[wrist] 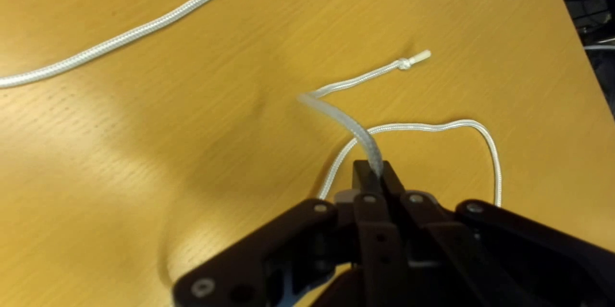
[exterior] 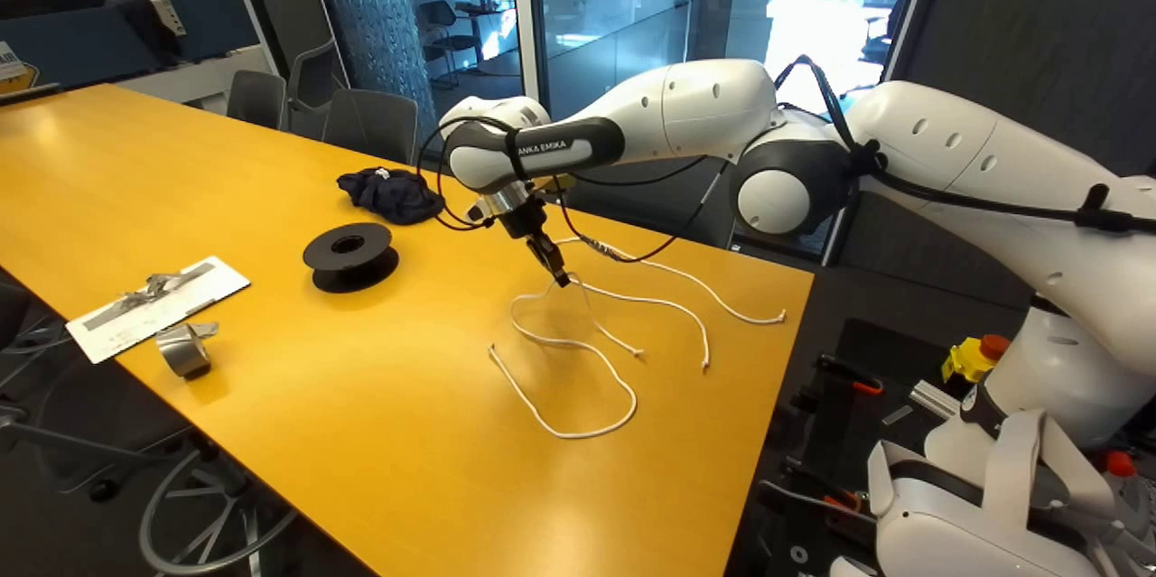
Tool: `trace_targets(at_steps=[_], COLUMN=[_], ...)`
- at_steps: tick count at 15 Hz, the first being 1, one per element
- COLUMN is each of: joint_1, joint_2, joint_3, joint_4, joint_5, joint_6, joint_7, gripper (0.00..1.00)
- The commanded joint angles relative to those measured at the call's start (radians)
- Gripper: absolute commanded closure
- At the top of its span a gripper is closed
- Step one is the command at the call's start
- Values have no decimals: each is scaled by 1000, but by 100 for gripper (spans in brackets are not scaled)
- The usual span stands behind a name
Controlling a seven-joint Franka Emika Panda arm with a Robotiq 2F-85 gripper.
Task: Untangle the ropes on the table.
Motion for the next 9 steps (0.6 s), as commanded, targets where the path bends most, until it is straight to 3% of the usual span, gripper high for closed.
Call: trace_targets(at_steps=[1, 9], joint_1=[-16, -17], joint_2=[62, 111], joint_3=[-2, 9], joint_4=[79, 115], joint_5=[4, 22], joint_6=[5, 12], joint_7=[-13, 47], gripper=[99, 99])
